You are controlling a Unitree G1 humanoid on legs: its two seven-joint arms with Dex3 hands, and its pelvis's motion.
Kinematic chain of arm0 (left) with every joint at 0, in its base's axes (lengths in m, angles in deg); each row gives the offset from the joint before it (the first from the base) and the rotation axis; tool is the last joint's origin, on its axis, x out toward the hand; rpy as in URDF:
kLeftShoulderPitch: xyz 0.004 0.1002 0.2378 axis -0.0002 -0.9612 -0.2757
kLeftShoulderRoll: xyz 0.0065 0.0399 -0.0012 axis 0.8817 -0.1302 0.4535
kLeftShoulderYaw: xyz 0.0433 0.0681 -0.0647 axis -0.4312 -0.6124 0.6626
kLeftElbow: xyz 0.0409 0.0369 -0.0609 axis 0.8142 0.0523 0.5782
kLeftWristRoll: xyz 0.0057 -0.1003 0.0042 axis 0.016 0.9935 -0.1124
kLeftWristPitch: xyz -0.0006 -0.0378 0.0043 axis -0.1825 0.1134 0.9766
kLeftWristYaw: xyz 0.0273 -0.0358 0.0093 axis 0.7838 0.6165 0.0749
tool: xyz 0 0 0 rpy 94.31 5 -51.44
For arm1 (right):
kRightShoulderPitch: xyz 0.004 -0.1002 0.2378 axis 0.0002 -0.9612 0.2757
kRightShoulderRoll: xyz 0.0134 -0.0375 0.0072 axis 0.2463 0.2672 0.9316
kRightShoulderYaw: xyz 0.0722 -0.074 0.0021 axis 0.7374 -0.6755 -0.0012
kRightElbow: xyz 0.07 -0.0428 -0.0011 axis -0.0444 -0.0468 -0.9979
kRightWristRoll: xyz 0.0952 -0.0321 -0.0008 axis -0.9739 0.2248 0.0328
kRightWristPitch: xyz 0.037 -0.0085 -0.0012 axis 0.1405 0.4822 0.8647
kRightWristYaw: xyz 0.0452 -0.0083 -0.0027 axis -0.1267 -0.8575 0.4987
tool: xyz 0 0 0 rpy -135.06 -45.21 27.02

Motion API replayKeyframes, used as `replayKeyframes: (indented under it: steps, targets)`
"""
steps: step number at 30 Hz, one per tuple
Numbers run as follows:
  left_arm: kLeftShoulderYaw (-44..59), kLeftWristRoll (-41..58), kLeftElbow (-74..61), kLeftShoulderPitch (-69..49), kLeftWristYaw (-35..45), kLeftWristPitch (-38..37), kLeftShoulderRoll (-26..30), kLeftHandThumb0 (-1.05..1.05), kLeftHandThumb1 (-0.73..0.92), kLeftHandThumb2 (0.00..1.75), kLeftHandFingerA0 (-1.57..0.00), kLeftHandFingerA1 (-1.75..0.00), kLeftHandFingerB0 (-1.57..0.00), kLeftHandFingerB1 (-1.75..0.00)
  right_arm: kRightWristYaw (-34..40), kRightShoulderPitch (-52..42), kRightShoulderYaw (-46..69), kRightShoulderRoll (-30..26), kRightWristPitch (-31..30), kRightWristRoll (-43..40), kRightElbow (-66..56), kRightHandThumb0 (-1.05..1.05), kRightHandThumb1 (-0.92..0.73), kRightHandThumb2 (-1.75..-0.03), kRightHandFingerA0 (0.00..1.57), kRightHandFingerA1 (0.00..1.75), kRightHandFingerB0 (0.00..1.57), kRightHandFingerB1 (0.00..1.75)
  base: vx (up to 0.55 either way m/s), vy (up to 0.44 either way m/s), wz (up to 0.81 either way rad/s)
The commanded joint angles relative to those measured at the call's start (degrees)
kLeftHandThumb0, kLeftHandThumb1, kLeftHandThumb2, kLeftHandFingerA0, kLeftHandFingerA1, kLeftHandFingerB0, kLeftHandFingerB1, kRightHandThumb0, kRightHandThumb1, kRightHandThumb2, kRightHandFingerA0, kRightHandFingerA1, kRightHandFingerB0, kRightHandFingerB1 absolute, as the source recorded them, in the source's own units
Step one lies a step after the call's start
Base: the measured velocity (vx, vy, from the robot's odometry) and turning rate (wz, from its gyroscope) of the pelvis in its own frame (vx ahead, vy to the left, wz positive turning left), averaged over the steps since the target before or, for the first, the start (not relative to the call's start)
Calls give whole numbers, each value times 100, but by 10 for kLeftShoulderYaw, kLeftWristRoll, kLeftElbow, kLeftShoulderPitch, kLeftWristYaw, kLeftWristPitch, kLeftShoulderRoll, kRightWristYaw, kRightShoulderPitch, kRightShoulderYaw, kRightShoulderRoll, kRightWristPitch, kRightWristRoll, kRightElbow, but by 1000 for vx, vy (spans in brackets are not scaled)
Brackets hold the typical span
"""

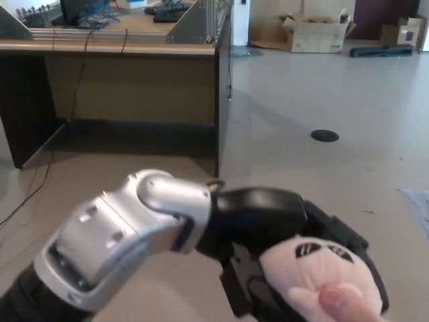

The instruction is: The robot extends its left hand to pick up an emotional support dumpling from the palm of a person and brings its hand down by its side. Then it extends its arm again to hand the dumpling back to the person.

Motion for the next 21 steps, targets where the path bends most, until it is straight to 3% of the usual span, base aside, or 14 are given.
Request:
replayKeyframes:
  steps: [1, 2, 6, 7, 21]
  targets:
    - [27, 2, 5, 41, 22, 20, 32, 25, 70, 59, -102, -79, -85, -64, -4, 12, 3, -14, -5, 0, 1, -47, -66, -60, 75, 54, 62, 42, 0, 0, 0]
    - [30, 3, 6, 49, 24, 24, 36, 34, 55, 87, -95, -86, -77, -73, -4, 13, 3, -14, -5, 0, 2, -47, -66, -60, 75, 54, 62, 42, 0, 0, 0]
    - [40, 11, 13, 60, 31, 29, 40, 38, 56, 88, -93, -84, -75, -72, -4, 12, 3, -14, -5, 0, 2, -47, -66, -60, 75, 54, 62, 42, 0, 0, 0]
    - [41, 13, 14, 61, 32, 31, 40, 32, 70, 60, -97, -76, -82, -63, -4, 12, 3, -13, -5, 0, 2, -47, -66, -60, 75, 54, 62, 42, 0, 0, 0]
    - [35, 7, 8, 54, 44, 12, 44, 27, 72, 60, -98, -79, -81, -64, -6, 19, 2, -13, -7, 1, 3, -47, -66, -60, 75, 54, 62, 42, 0, 0, 0]
